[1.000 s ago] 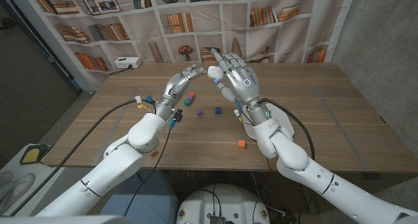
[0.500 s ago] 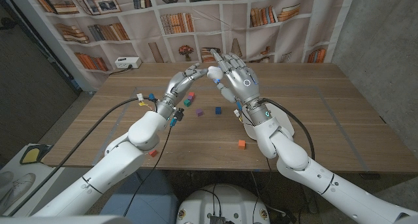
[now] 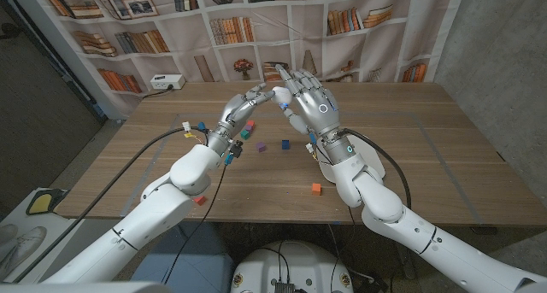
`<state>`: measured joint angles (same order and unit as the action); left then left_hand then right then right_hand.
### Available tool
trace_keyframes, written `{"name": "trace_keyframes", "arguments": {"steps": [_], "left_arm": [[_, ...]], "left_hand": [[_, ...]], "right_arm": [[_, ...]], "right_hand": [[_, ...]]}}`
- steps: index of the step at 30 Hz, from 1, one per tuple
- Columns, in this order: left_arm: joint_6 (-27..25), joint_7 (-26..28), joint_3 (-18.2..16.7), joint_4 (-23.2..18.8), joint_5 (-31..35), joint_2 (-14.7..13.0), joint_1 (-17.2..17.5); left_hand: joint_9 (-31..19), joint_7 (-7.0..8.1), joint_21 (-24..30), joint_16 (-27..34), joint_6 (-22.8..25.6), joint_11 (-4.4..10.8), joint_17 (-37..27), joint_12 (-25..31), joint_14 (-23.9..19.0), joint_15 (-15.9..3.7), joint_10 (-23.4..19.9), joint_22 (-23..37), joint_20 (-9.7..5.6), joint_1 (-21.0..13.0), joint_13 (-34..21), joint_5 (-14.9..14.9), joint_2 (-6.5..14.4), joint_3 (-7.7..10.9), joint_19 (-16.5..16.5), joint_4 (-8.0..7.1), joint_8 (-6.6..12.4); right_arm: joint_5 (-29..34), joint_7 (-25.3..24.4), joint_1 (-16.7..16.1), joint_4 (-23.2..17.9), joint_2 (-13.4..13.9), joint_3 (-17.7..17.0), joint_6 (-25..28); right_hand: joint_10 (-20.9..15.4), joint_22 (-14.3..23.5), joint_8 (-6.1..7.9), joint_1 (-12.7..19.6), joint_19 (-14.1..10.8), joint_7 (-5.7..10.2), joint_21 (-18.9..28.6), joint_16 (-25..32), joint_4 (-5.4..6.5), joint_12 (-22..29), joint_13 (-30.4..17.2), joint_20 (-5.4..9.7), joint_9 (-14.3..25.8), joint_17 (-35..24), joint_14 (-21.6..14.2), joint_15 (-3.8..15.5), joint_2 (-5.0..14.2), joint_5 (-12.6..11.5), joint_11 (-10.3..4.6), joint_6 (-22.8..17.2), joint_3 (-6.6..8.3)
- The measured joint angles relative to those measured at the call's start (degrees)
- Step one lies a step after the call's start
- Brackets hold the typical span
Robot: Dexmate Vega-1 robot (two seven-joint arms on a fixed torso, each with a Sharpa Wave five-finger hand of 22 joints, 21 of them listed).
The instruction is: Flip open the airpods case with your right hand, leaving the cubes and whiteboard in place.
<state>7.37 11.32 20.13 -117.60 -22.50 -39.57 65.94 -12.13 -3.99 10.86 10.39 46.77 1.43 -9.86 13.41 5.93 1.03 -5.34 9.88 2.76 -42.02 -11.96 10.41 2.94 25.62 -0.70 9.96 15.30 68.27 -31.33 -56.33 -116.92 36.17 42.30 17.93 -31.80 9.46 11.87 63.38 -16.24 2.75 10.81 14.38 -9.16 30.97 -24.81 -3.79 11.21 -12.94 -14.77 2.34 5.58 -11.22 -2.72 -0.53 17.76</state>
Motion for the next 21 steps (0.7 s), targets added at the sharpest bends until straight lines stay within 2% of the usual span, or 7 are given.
{"name": "trace_keyframes", "arguments": {"steps": [5,15,16,21], "left_arm": [[0.0,-0.4,0.4,0.3,-0.1,0.1,-0.5],[0.0,-1.3,0.7,0.4,-0.6,0.1,-0.8],[0.0,-1.3,1.3,0.8,-0.6,0.2,-1.6],[0.0,-1.8,1.7,1.0,-0.8,0.3,-2.0]], "left_hand": [[0.2,0.1,0.0,0.0,-2.2,0.0,0.0,0.0,-0.2,-0.21,0.0,0.0,0.0,-0.5,0.1,0.0,-0.1,0.0,0.0,0.0,-1.33],[0.4,0.11,0.0,0.0,-2.4,0.0,0.0,0.0,-0.2,-0.21,0.0,0.0,0.0,-0.8,0.3,0.0,-0.4,-0.26,0.0,-0.26,-1.39],[0.4,0.11,0.0,0.0,-2.4,0.0,0.0,0.0,-0.2,-0.21,0.0,0.0,0.0,-0.8,0.3,0.0,-0.4,-0.26,0.0,-0.26,-1.39],[0.4,-0.11,0.0,0.0,-2.2,0.12,0.0,0.0,-0.2,-0.21,-0.5,0.0,0.53,-1.2,0.2,0.0,0.0,-0.26,0.1,-0.26,-1.77]], "right_arm": [[-0.3,-0.1,0.0,0.1,0.0,0.0,-0.1],[-0.3,-0.1,0.0,0.4,0.0,-0.1,-0.1],[-0.6,-0.6,0.0,0.4,0.0,-0.1,-0.3],[-0.9,-1.0,0.0,0.5,0.0,-0.2,-0.3]], "right_hand": [[0.0,0.0,0.0,0.0,0.0,0.01,0.0,0.0,0.23,0.0,0.0,0.0,0.0,0.0,-0.3,-0.3,0.03,0.0,0.0,0.0,-0.23],[0.0,0.0,0.0,-0.1,0.0,0.0,0.0,0.0,0.23,0.0,0.1,0.0,0.0,0.0,-0.7,0.09,0.07,0.0,0.0,-0.6,-0.23],[0.0,0.0,0.0,-0.1,0.0,0.0,0.0,0.0,0.23,0.0,0.1,0.01,0.0,0.0,-0.7,0.09,0.07,0.0,0.0,-0.6,-0.23],[0.0,0.0,0.0,0.1,-0.2,0.13,0.0,0.0,0.23,0.0,0.2,0.21,0.0,0.0,-0.9,-0.12,0.24,0.0,0.0,-0.7,-0.23]]}}
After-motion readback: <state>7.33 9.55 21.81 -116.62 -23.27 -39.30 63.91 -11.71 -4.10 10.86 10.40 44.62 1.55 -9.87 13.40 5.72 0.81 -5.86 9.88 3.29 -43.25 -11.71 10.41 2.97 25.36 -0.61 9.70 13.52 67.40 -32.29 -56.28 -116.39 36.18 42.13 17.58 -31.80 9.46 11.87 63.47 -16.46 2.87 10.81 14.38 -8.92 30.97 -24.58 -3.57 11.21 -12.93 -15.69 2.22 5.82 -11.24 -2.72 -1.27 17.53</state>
